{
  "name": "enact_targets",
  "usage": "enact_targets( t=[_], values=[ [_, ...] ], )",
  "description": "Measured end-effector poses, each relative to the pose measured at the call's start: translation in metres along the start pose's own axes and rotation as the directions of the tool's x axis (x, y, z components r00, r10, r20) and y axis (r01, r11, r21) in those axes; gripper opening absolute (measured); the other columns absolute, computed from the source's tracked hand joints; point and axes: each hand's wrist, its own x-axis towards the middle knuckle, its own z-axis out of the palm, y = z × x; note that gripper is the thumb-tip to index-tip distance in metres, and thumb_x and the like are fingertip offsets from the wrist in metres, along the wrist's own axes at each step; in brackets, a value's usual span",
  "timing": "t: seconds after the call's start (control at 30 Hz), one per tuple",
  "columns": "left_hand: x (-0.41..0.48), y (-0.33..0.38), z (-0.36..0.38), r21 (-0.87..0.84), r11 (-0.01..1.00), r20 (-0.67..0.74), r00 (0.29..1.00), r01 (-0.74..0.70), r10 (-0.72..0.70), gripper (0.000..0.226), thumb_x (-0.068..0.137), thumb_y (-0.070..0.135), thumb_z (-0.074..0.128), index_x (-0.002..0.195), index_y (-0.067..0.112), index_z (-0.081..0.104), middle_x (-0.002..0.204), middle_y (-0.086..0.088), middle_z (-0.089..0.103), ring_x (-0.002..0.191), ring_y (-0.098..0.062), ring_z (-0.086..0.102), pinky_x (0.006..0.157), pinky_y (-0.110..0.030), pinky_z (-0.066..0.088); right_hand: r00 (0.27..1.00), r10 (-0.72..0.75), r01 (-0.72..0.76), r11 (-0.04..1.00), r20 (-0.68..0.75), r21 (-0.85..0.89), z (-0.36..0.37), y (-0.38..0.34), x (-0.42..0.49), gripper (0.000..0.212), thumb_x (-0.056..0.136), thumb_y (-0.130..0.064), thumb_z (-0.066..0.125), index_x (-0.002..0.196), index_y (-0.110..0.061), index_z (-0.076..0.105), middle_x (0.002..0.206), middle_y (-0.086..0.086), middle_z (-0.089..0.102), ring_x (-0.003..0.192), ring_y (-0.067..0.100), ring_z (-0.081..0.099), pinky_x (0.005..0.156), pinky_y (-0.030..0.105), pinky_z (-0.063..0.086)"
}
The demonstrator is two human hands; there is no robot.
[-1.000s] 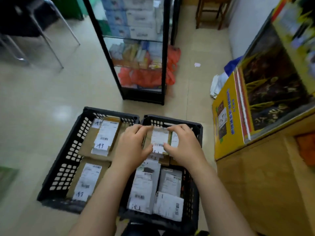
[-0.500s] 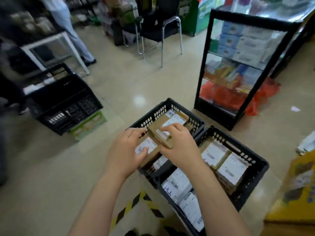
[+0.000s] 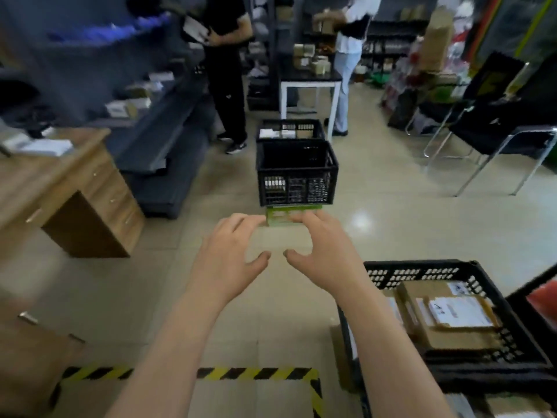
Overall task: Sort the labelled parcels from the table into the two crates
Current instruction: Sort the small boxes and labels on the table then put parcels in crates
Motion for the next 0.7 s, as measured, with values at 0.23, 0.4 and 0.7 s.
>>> enact_targets(
  t=[0.23, 0.4, 0.7],
  values=[
    [-0.015, -0.135, -0.094, 0.103, 0.987, -0.065, 0.991, 0.122, -0.116, 0.060, 0.081, 0.036, 0.072, 0.136, 0.022, 0.049, 0.127, 0.004, 0.053, 0.118, -0.018, 0.048, 0.098, -0.034, 0.042, 0.984, -0.158, 0.157, 0.987, 0.081, 0.018, 0.076, -0.133, 0.069, 0.060, 0.082, -0.032, 0.071, 0.137, -0.022, 0.049, 0.130, -0.003, 0.049, 0.124, 0.017, 0.044, 0.101, 0.028, 0.038],
    [-0.016, -0.216, -0.148, 0.151, 0.973, -0.107, 0.981, 0.178, -0.163, 0.061, 0.082, 0.034, 0.071, 0.137, 0.021, 0.049, 0.126, 0.002, 0.054, 0.115, -0.017, 0.049, 0.094, -0.030, 0.040, 0.965, -0.239, 0.235, 0.971, 0.111, 0.049, 0.122, -0.213, 0.113, 0.060, 0.082, -0.030, 0.071, 0.137, -0.022, 0.049, 0.130, -0.002, 0.049, 0.126, 0.019, 0.044, 0.106, 0.034, 0.038],
    [0.003, -0.321, -0.189, 0.182, 0.940, -0.163, 0.952, 0.289, -0.261, 0.059, 0.082, 0.032, 0.072, 0.136, 0.022, 0.050, 0.126, 0.003, 0.054, 0.115, -0.016, 0.050, 0.094, -0.028, 0.039, 0.929, -0.333, 0.323, 0.943, 0.161, 0.086, 0.187, -0.289, 0.192, 0.060, 0.083, -0.032, 0.072, 0.138, -0.026, 0.047, 0.130, -0.005, 0.048, 0.125, 0.015, 0.044, 0.104, 0.029, 0.038]
  ],
)
